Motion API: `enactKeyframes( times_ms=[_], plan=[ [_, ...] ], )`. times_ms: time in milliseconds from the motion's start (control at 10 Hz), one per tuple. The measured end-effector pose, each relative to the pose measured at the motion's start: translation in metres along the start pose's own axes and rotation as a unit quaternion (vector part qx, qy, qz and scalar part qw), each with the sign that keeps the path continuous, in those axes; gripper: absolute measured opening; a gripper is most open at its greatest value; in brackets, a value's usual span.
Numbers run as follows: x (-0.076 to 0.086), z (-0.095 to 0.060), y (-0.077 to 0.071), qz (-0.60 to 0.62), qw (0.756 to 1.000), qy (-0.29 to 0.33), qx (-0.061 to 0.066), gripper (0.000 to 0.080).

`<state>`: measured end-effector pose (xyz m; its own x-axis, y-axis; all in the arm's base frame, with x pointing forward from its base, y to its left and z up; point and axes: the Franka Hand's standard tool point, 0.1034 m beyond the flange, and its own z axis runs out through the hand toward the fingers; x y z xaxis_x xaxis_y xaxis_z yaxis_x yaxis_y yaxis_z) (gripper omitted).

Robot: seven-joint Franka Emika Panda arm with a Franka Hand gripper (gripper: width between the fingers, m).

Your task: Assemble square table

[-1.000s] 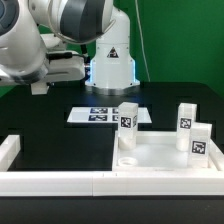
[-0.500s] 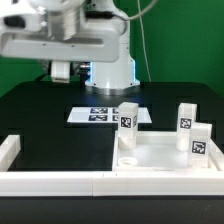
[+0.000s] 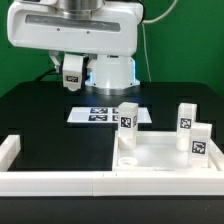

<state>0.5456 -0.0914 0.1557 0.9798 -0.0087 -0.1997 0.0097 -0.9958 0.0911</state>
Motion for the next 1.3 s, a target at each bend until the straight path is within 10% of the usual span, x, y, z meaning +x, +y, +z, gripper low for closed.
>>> enactKeyframes(
  times_ms=[300, 600, 800, 1300],
  plan=[
    [0.003, 0.015, -0.035, 0.023, 0.993, 0.113, -0.002, 0.0284],
    [0.041, 0.009, -0.092, 0.046, 0.974, 0.222, 0.009, 0.0284],
    [0.056, -0.013, -0.082, 0.04, 0.963, 0.265, 0.007, 0.0285],
    [0.053, -0.004, -0.078, 0.029, 0.949, 0.313, -0.003, 0.0285]
  ],
)
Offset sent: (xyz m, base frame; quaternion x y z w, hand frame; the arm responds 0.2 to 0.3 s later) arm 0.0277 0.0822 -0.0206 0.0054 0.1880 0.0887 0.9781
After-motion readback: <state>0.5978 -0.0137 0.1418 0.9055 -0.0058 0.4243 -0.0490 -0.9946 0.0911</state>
